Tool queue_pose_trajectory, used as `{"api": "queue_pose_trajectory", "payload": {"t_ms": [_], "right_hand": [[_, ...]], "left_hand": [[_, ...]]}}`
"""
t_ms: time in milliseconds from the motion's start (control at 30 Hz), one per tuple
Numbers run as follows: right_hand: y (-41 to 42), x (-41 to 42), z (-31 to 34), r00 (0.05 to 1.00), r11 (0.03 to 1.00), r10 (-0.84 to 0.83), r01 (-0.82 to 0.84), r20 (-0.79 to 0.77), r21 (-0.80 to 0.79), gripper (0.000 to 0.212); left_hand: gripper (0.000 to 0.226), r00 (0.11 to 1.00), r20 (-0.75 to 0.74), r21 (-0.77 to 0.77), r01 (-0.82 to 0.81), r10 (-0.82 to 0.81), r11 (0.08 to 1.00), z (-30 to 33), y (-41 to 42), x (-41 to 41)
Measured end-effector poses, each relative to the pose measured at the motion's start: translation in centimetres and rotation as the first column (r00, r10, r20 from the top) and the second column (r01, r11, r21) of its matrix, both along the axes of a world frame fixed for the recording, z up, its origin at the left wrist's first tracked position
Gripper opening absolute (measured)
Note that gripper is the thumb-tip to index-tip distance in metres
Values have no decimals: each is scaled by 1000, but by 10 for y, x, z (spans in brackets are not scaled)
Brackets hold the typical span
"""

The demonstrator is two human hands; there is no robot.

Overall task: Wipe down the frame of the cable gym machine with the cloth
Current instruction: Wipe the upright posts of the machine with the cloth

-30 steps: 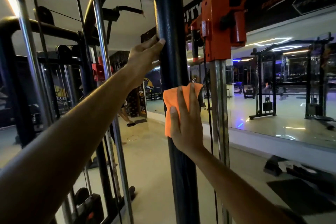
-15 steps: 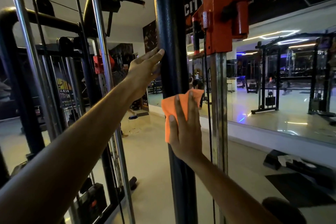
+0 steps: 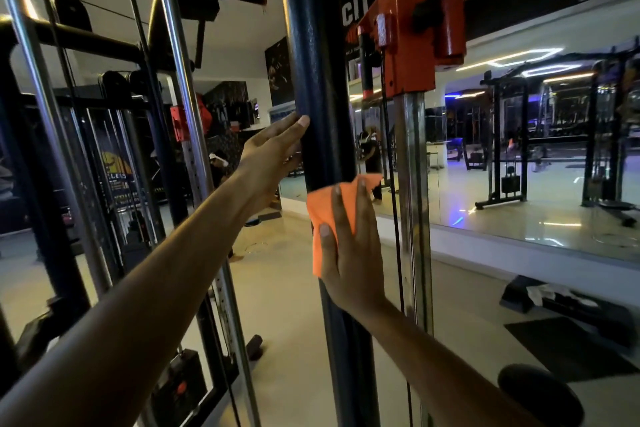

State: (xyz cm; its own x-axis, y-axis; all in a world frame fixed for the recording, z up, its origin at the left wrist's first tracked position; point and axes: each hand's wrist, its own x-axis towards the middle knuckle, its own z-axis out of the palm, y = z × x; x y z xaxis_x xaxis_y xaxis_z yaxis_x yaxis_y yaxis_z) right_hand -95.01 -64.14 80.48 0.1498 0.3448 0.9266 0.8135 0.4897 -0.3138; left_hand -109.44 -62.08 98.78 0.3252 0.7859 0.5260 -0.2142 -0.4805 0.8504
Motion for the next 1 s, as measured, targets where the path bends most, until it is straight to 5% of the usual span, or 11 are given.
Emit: {"api": "queue_pose_trajectory", "payload": {"t_ms": [100,333,667,900,1000], "right_hand": [[-2,-1,-13,1000,1000,2,-2,12,-29,66],[7,3,79,1000,999,13,-13,-5,35,62],[-3,-1,-48,1000,999,17,-17,-9,-47,66],[10,5,73,999,998,32,-31,-18,55,62],[11,5,53,1000,998,11,-10,-10,70,62]], "left_hand": [[53,1000,-22,-8,6,-7,1000,-8,-3,0],[55,997,-54,15,-63,64,998,-7,2,0],[56,998,-53,-53,21,-24,998,-39,-1,-3],[57,990,-140,-16,-32,30,999,-32,8,-4],[56,990,-132,-3,-42,41,999,-40,10,-3]]}}
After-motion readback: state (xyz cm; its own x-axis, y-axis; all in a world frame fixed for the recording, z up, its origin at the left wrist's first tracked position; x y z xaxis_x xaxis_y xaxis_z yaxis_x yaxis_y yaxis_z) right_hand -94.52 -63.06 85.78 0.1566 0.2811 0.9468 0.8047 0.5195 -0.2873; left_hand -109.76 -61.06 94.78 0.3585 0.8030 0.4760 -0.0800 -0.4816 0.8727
